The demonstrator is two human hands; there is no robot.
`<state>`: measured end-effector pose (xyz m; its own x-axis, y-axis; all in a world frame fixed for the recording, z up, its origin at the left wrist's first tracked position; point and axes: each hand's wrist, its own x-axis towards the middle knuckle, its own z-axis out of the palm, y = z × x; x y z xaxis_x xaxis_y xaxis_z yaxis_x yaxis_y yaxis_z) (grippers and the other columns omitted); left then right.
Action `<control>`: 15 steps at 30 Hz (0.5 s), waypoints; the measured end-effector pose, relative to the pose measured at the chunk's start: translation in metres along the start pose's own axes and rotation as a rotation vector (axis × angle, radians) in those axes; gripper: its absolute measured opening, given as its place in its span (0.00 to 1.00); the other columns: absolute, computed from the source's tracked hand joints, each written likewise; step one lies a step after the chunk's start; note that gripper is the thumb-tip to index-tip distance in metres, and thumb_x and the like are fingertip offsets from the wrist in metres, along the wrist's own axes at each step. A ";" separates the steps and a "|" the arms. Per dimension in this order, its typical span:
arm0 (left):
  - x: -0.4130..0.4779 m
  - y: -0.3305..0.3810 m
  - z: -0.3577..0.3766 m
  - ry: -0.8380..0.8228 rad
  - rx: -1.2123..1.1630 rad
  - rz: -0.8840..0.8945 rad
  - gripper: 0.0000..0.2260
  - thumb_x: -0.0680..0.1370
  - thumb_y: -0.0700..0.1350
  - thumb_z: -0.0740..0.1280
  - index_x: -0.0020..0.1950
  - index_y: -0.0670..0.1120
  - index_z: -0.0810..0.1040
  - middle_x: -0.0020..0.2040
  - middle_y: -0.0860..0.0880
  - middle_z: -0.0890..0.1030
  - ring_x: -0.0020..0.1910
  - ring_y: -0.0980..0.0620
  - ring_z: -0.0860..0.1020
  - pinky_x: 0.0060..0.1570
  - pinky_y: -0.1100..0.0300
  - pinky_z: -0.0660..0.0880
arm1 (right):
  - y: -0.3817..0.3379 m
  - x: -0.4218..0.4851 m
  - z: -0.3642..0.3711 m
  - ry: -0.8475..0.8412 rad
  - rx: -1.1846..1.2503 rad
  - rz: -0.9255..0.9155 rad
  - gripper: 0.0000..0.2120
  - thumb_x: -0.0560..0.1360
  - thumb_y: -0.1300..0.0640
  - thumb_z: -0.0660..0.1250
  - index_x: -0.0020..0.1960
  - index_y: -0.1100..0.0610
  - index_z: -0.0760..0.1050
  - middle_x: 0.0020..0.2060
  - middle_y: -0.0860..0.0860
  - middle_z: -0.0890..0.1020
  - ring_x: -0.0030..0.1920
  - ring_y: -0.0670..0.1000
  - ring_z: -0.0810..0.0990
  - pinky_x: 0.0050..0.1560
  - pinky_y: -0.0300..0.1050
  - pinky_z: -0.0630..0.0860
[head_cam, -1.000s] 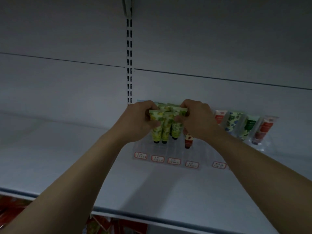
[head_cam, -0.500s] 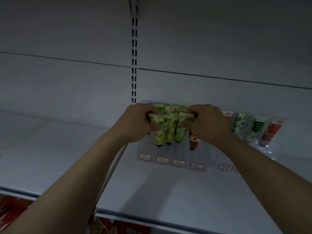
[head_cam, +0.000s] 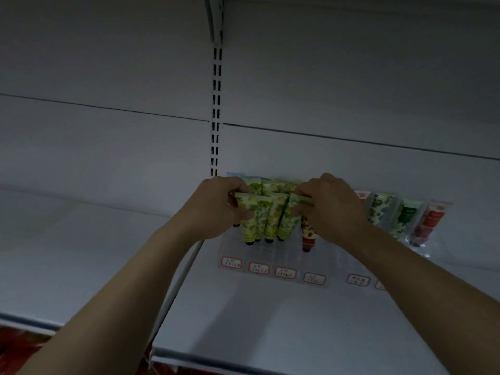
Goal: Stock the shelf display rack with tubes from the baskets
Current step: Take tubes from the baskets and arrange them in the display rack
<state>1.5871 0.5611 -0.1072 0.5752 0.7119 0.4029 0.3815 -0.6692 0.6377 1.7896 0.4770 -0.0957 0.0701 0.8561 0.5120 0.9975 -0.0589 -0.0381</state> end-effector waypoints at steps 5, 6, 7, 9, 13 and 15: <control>0.003 -0.006 -0.004 -0.023 0.022 0.006 0.10 0.70 0.45 0.77 0.47 0.51 0.79 0.40 0.54 0.79 0.35 0.65 0.77 0.33 0.76 0.68 | 0.002 0.006 0.000 -0.020 -0.069 -0.066 0.14 0.76 0.51 0.68 0.58 0.57 0.81 0.50 0.57 0.83 0.52 0.58 0.74 0.48 0.44 0.60; 0.003 -0.008 -0.005 -0.019 0.040 0.001 0.10 0.70 0.46 0.77 0.48 0.51 0.79 0.41 0.54 0.80 0.37 0.64 0.77 0.34 0.75 0.68 | 0.001 0.008 -0.001 -0.038 -0.090 -0.065 0.15 0.76 0.50 0.67 0.59 0.56 0.80 0.50 0.57 0.83 0.52 0.57 0.74 0.48 0.43 0.59; 0.004 -0.009 -0.005 -0.014 0.055 -0.006 0.10 0.70 0.46 0.77 0.48 0.52 0.79 0.42 0.55 0.80 0.39 0.62 0.77 0.35 0.74 0.68 | 0.001 0.011 -0.003 -0.061 -0.109 -0.060 0.16 0.76 0.48 0.67 0.60 0.54 0.79 0.52 0.57 0.82 0.53 0.57 0.74 0.48 0.43 0.60; 0.004 -0.010 -0.004 -0.012 0.073 -0.010 0.10 0.70 0.47 0.77 0.48 0.51 0.79 0.43 0.55 0.80 0.41 0.60 0.77 0.37 0.71 0.69 | -0.001 0.019 -0.009 -0.120 -0.111 -0.050 0.19 0.75 0.46 0.68 0.62 0.53 0.78 0.55 0.56 0.80 0.54 0.56 0.75 0.52 0.42 0.64; 0.003 -0.006 -0.001 -0.015 0.057 0.015 0.10 0.70 0.46 0.77 0.44 0.54 0.77 0.41 0.57 0.79 0.38 0.65 0.76 0.34 0.77 0.67 | -0.003 0.031 -0.016 -0.233 -0.082 -0.058 0.22 0.72 0.46 0.71 0.62 0.55 0.78 0.55 0.54 0.81 0.54 0.54 0.77 0.51 0.41 0.68; 0.004 -0.004 0.000 -0.013 0.062 0.016 0.10 0.70 0.46 0.77 0.45 0.54 0.77 0.42 0.55 0.79 0.37 0.64 0.76 0.34 0.78 0.66 | -0.002 0.033 -0.016 -0.251 -0.073 -0.055 0.22 0.71 0.46 0.72 0.61 0.56 0.78 0.55 0.54 0.81 0.53 0.55 0.78 0.53 0.44 0.73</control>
<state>1.5882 0.5664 -0.1085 0.5908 0.6983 0.4041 0.4160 -0.6928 0.5890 1.7902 0.4971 -0.0646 0.0223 0.9590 0.2824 0.9980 -0.0379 0.0501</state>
